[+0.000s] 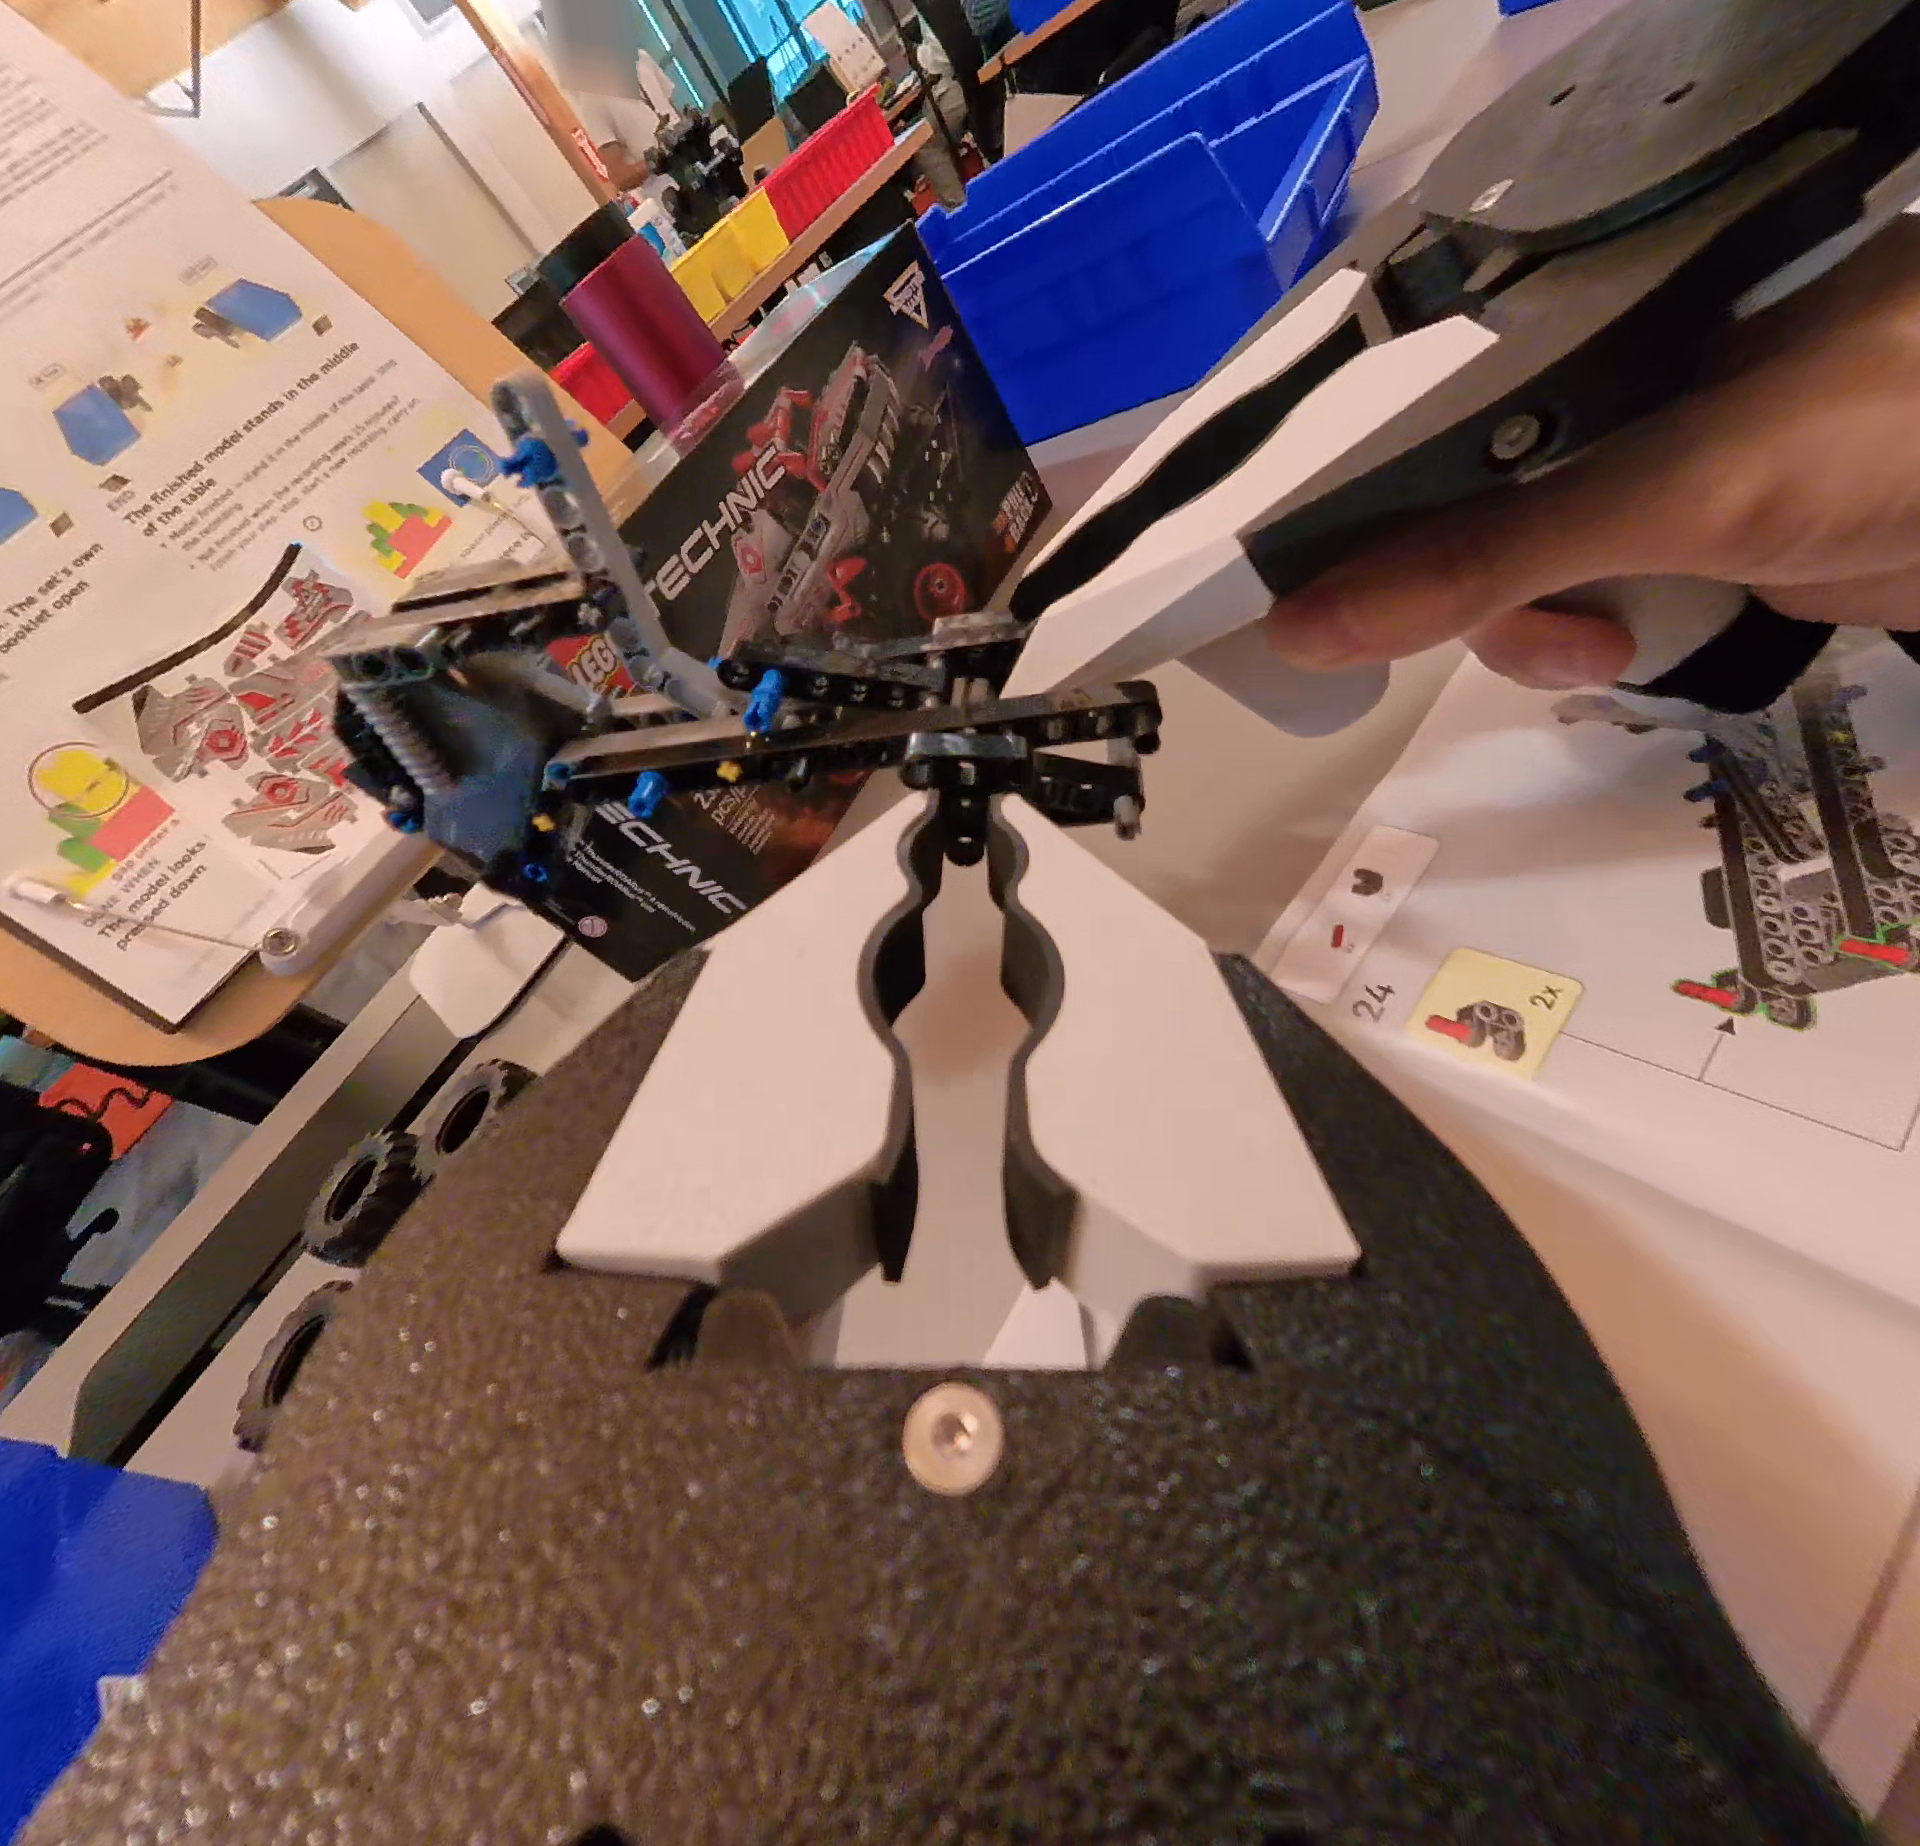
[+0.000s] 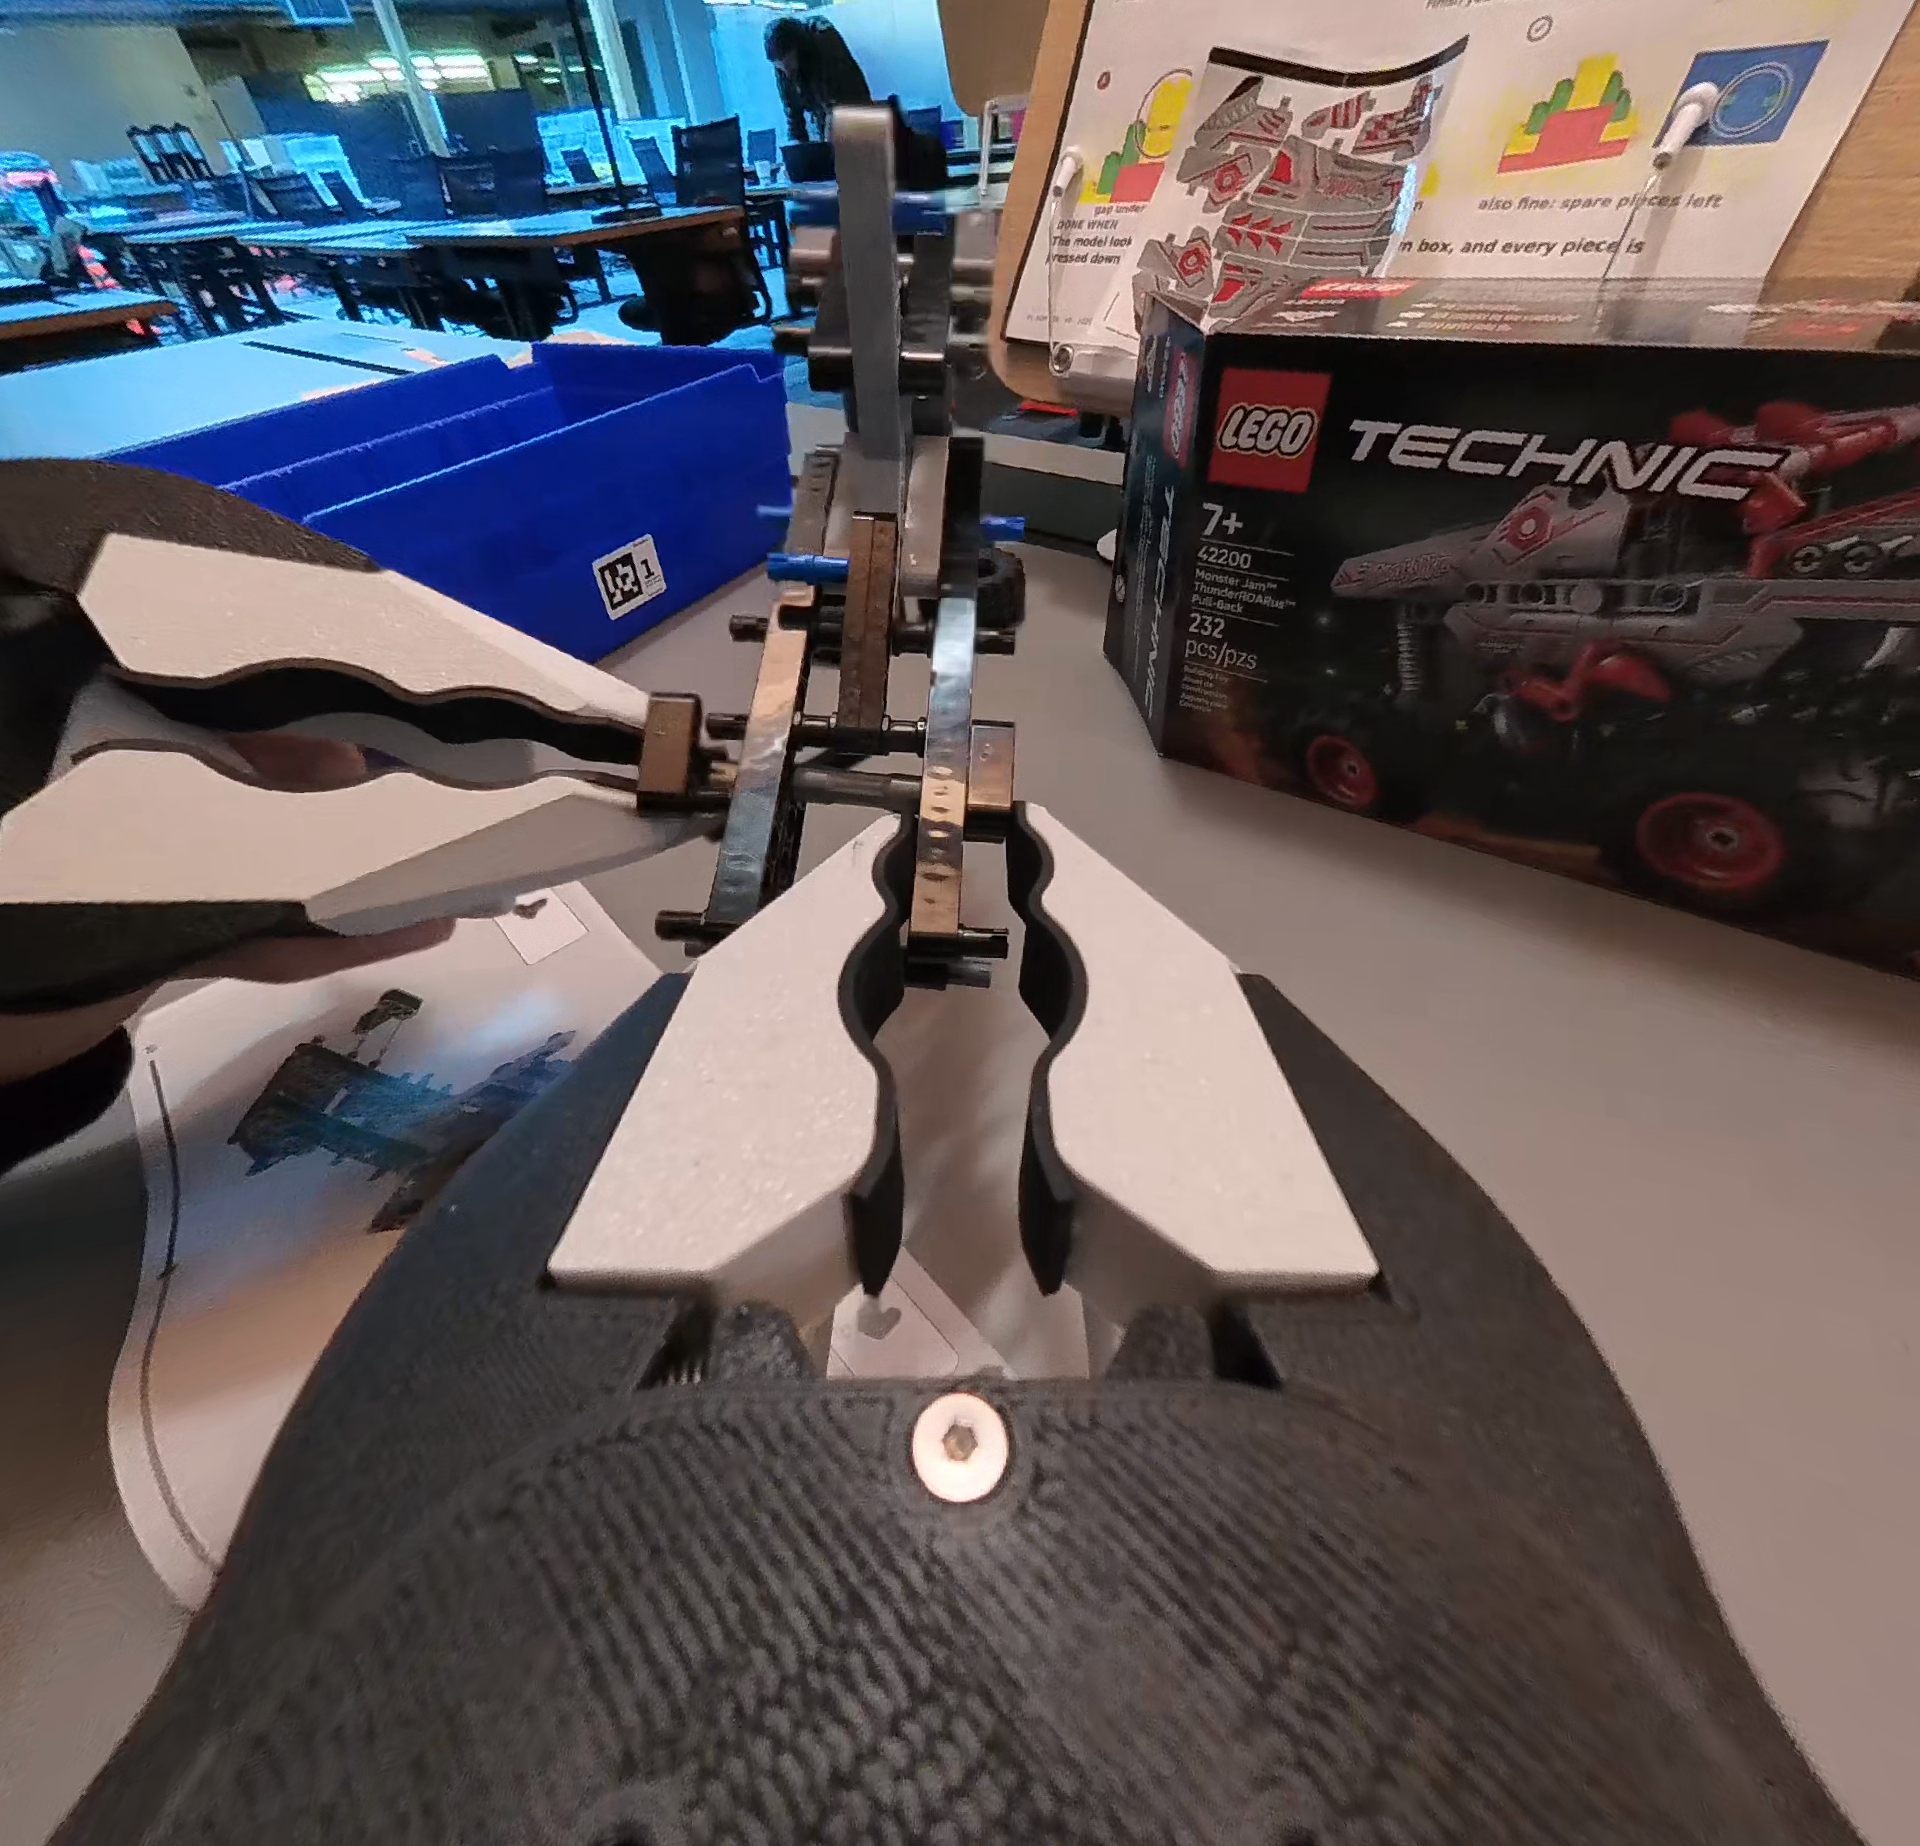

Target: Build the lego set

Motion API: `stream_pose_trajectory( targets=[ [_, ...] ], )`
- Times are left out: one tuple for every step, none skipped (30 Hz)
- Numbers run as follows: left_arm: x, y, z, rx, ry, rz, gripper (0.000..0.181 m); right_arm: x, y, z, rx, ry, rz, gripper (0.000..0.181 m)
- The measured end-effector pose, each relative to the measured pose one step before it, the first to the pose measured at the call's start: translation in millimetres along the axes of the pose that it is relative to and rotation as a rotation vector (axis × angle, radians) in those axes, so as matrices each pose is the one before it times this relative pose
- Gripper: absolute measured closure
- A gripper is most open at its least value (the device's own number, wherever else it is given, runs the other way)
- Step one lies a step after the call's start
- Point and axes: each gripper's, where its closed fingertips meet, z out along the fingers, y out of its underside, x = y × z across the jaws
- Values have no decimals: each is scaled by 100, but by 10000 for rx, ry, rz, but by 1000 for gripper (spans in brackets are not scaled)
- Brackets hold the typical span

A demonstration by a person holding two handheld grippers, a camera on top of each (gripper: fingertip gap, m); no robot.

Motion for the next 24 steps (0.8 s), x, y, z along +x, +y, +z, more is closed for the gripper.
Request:
stream_pose_trajectory(
  targets=[
    [-86, 83, 36, -49, -56, -40, 176, -5, -23, 3, 39, 57, -17, 167],
    [-90, 17, 23, 11, -42, -126, 176, -63, -32, -2, 15, -11, -76, 167],
    [4, -45, 27, 51, 23, -168, 176, -3, 5, 1, -12, -4, 8, 167],
    [14, -10, 45, 24, 13, -106, 176, -13, 7, 6, -3, -36, 62, 167],
    [25, -2, 68, -13, -13, -58, 176, 19, -18, -14, 35, -3, 77, 167],
    [62, 8, 77, -31, -25, -80, 176, 33, 0, 4, 14, 16, 4, 167],
    [80, -6, 52, -1, -15, -100, 176, 43, -1, -11, 8, 3, -22, 167],
    [62, -39, 34, 40, -14, -72, 176, 42, -36, -37, 36, -23, -10, 167],
    [-26, 12, 27, 8, -51, 49, 176, 20, -26, -46, 15, -1, 48, 167],
    [-79, 61, -12, -90, -127, 328, 176, -5, 22, 5, -17, 58, -65, 167],
    [-63, 94, -14, -184, -230, 681, 176, -9, 27, 14, -50, 87, -170, 167],
    [-54, 17, 3, -201, -296, 783, 176, 15, -6, -8, -47, 110, -243, 167],
    [-22, -31, 27, -163, -245, 494, 176, 34, -72, -37, 10, 130, -190, 167],
    [32, -46, 60, -86, -124, 68, 176, 50, -79, -35, 19, 102, -77, 167],
    [69, -50, 82, 4, -3, -249, 176, 73, -49, -32, 35, 33, 16, 167],
    [108, -23, 76, 35, 110, -420, 176, 74, -7, -36, 10, -7, 61, 167],
    [111, 4, 57, 47, 206, -529, 176, 10, 44, -5, -3, -22, 58, 167],
    [108, -19, 48, 85, 285, -724, 176, -3, 1, -11, 23, -5, 73, 167],
    [81, -108, 34, 180, 320, -956, 176, -18, -33, -20, 33, -22, 148, 167],
    [80, -154, 31, 236, 289, -940, 176, -21, -71, -7, 40, -75, 188, 167],
    [61, -61, 52, 147, 167, -527, 176, 3, -67, -10, 57, -49, 227, 167],
    [44, 153, 85, -30, 28, 8, 176, 34, 76, 34, 2, 1, 88, 167],
    [25, 223, 84, -140, -69, 353, 176, 59, 139, 34, -46, 45, -52, 167],
    [32, 144, 58, -132, -97, 358, 176, 46, 101, 15, -50, 59, -110, 167]
  ],
)
